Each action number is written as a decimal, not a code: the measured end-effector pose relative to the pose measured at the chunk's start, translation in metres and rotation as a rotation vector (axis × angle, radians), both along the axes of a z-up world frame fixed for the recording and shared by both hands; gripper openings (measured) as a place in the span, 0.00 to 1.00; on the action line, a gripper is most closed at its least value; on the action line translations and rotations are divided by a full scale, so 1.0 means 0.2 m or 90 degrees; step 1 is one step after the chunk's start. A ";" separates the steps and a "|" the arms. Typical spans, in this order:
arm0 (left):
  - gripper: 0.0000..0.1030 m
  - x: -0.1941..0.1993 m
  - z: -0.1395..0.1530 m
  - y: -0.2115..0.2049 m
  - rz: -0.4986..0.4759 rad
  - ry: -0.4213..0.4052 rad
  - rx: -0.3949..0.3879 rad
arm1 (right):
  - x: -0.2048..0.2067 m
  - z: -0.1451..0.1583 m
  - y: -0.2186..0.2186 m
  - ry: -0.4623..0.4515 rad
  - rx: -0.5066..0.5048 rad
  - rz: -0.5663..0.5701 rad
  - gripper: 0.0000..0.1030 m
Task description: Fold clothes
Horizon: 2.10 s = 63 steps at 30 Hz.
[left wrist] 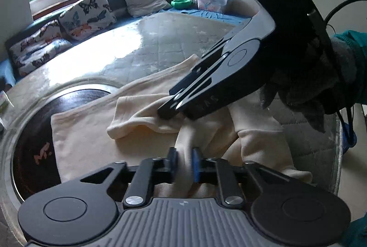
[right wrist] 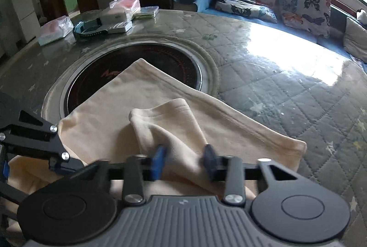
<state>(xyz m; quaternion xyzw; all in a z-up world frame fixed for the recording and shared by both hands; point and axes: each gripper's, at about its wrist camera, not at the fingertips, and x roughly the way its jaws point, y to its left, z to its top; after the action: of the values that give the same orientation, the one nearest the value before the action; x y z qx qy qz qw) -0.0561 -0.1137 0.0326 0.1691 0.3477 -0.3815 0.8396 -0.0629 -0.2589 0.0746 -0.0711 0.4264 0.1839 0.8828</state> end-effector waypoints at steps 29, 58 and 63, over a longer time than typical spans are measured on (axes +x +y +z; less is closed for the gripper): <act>0.11 -0.19 0.20 0.71 0.288 -0.027 -0.080 | -0.16 0.13 0.12 -0.029 0.037 0.020 0.43; 0.56 0.16 0.15 0.55 0.567 0.018 -0.188 | -0.40 0.21 0.46 -0.069 0.099 0.080 0.64; 0.57 0.18 0.14 0.56 0.579 0.027 -0.188 | -0.40 0.21 0.46 -0.067 0.098 0.076 0.65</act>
<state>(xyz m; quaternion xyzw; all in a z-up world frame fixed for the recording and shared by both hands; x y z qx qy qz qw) -0.0204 -0.0009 0.0601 -0.1292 0.3452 -0.0239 0.9293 -0.1437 -0.1672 0.1163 -0.0382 0.3588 0.2644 0.8944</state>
